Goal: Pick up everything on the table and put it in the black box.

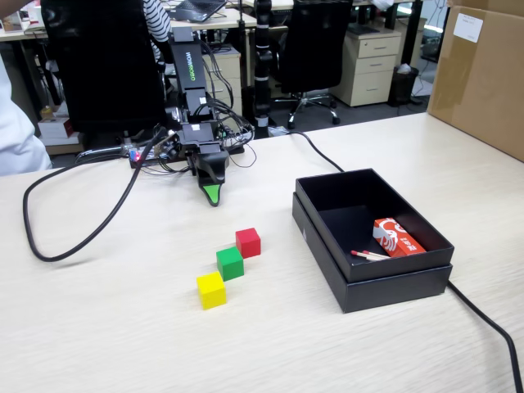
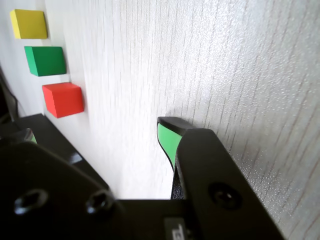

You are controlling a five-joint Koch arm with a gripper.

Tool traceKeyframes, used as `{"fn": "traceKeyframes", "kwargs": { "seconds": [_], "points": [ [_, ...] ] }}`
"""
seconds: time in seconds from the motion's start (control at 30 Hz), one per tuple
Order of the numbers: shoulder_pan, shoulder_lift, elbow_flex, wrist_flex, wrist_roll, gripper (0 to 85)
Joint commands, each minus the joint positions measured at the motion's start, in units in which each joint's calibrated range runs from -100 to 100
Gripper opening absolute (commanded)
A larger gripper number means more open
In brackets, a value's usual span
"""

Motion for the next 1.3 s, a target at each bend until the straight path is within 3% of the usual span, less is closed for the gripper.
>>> {"fn": "traceKeyframes", "kwargs": {
  "seconds": [0.0,0.13,0.53,0.8,1.27],
  "points": [
    [0.0,1.4,1.9,-6.5,0.0,47.6],
    [0.0,2.6,5.5,-7.6,0.0,47.7],
    [1.4,10.9,31.8,-31.7,2.1,47.5],
    [2.2,32.1,60.0,-51.5,4.4,47.2],
    [3.3,65.8,90.2,-61.2,4.7,44.5]
  ]
}}
